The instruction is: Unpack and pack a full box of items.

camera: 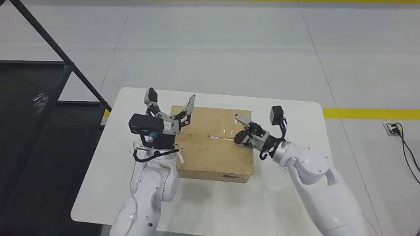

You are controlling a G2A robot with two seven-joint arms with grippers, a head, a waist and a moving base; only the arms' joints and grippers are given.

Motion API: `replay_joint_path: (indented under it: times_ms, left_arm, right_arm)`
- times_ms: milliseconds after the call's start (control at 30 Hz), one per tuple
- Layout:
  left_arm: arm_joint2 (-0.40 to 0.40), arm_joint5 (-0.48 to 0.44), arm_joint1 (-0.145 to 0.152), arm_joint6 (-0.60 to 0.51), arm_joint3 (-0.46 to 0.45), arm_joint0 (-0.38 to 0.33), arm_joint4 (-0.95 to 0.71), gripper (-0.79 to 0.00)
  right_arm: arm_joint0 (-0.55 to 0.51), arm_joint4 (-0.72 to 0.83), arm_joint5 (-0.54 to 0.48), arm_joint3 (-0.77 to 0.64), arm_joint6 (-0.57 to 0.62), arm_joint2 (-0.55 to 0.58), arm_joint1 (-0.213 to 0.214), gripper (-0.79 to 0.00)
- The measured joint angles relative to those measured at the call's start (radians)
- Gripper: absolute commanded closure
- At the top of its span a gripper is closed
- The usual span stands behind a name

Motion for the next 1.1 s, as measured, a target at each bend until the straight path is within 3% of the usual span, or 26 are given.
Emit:
replay_joint_path:
  times_ms: [367, 1100]
  left_arm:
    - [0.013, -0.011, -0.007, -0.005, 0.007, 0.005, 0.017, -0.785]
    - [0.081, -0.043, -0.026, -0.008, 0.029, 0.001, 0.073, -0.785]
  right_arm:
    - [0.018, 0.009, -0.007, 0.026, 0.004, -0.013, -0.003, -0.785]
    - [-0.06, 0.052, -0.074, -0.019, -0.011, 0.072, 0.015, -0.785]
